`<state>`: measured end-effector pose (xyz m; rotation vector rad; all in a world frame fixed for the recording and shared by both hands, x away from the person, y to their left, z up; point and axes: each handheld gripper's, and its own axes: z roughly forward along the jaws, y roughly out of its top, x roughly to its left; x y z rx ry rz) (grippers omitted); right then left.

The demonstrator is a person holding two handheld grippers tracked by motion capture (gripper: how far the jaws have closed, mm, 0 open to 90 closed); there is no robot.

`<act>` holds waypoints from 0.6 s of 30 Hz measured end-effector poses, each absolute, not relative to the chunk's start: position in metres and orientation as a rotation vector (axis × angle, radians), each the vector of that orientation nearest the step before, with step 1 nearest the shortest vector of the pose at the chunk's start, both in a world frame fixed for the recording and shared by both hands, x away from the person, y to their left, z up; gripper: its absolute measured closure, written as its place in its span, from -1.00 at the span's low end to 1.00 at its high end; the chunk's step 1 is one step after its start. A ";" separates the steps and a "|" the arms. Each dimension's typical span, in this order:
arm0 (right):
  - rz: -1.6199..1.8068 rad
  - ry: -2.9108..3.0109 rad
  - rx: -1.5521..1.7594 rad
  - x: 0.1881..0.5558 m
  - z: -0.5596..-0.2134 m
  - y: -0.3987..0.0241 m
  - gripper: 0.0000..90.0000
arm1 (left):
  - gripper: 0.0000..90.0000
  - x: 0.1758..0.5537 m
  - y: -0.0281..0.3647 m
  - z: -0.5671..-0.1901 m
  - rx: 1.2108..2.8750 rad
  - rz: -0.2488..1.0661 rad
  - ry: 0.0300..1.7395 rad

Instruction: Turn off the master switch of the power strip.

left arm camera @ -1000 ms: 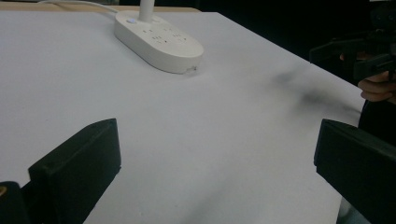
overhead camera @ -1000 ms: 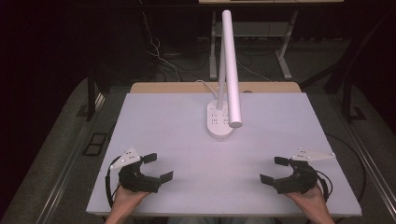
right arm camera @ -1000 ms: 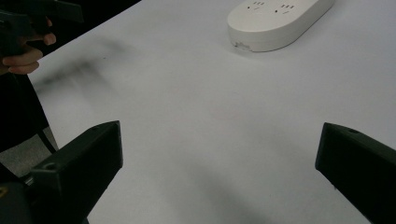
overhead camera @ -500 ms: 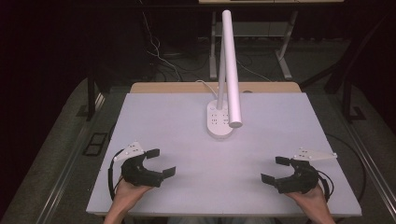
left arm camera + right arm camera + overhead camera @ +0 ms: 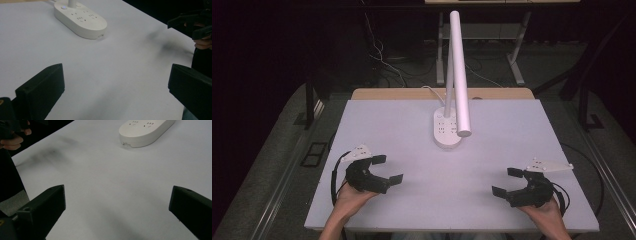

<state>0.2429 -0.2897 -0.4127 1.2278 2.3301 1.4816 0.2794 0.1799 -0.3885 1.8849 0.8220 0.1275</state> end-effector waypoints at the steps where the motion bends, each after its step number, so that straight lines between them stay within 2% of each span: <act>1: 1.482 2.330 1.227 0.243 -0.413 -0.290 -1.00 | -1.00 0.280 0.180 -0.388 1.893 0.126 0.818; 18: 1.472 2.340 1.219 0.243 -0.414 -0.288 -1.00 | -1.00 0.301 0.170 -0.374 1.954 0.115 0.797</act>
